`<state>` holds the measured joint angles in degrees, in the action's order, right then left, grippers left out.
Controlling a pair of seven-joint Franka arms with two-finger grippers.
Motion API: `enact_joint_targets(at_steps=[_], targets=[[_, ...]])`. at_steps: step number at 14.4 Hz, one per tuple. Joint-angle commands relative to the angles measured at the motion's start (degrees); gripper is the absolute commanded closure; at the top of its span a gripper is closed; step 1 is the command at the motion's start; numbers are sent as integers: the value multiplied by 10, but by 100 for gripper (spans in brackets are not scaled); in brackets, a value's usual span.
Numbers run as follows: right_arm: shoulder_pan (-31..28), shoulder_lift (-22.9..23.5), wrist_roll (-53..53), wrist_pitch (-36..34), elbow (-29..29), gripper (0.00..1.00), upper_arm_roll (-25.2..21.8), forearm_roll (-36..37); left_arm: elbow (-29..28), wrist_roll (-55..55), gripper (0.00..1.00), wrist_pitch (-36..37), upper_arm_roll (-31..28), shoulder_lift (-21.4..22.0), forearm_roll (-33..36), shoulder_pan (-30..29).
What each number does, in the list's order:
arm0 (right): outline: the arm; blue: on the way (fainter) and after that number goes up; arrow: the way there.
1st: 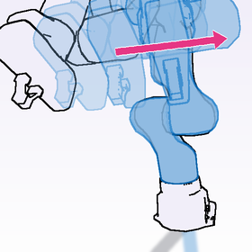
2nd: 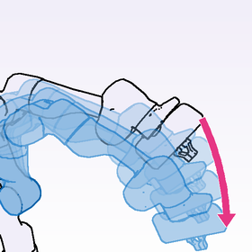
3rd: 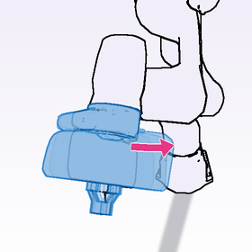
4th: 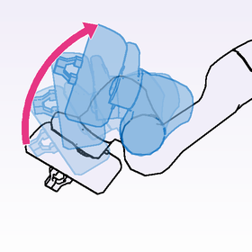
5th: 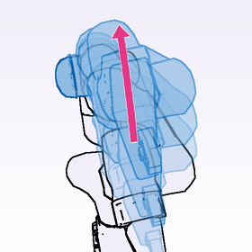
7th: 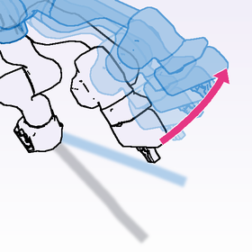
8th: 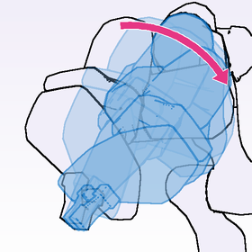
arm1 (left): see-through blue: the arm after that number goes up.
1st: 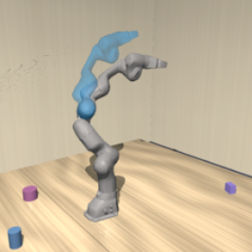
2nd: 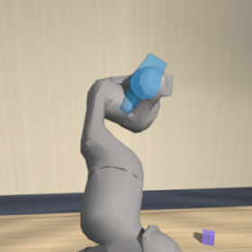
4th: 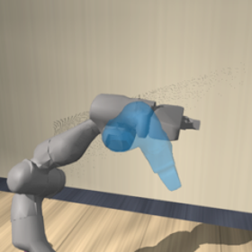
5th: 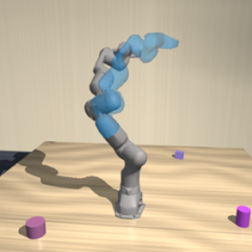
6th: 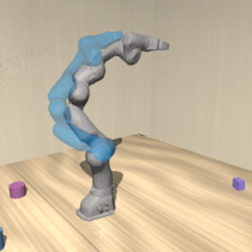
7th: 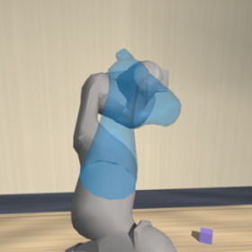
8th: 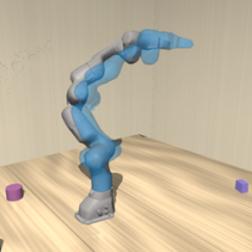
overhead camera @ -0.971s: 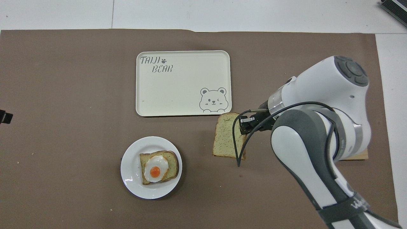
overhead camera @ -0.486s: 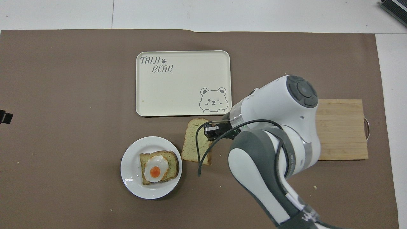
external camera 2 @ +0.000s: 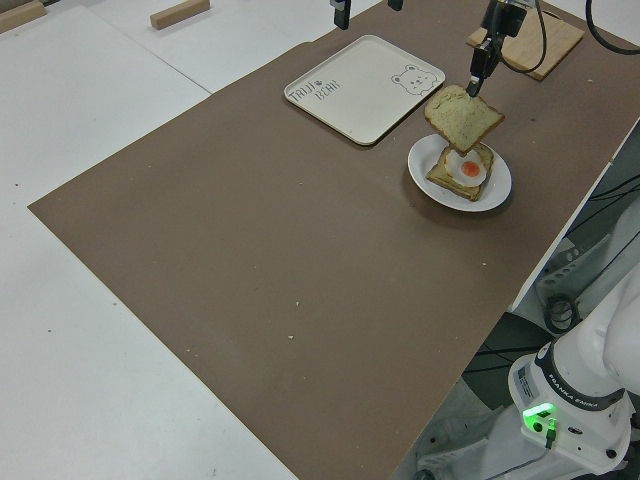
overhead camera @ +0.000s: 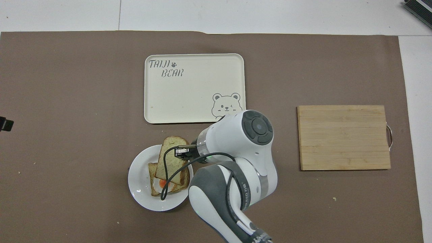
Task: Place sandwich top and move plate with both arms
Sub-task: 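Carry the bread with the right gripper and lay it on the egg toast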
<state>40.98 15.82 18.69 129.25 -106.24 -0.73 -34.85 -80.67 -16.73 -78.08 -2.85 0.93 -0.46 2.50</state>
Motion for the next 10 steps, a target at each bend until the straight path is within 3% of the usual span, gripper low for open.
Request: enact_joint_targets(at_steps=[1, 9, 10], targets=[[23, 25, 0, 28, 5, 100, -2, -20, -19, -7, 0, 0, 3, 16, 5, -5], [26, 39, -63, 37, 1, 100, 13, -20, -19, -6, 0, 0, 3, 16, 5, -5], [24, 40, -65, 37, 1, 95, 13, -16, -19, -6, 0, 0, 3, 16, 5, -6]])
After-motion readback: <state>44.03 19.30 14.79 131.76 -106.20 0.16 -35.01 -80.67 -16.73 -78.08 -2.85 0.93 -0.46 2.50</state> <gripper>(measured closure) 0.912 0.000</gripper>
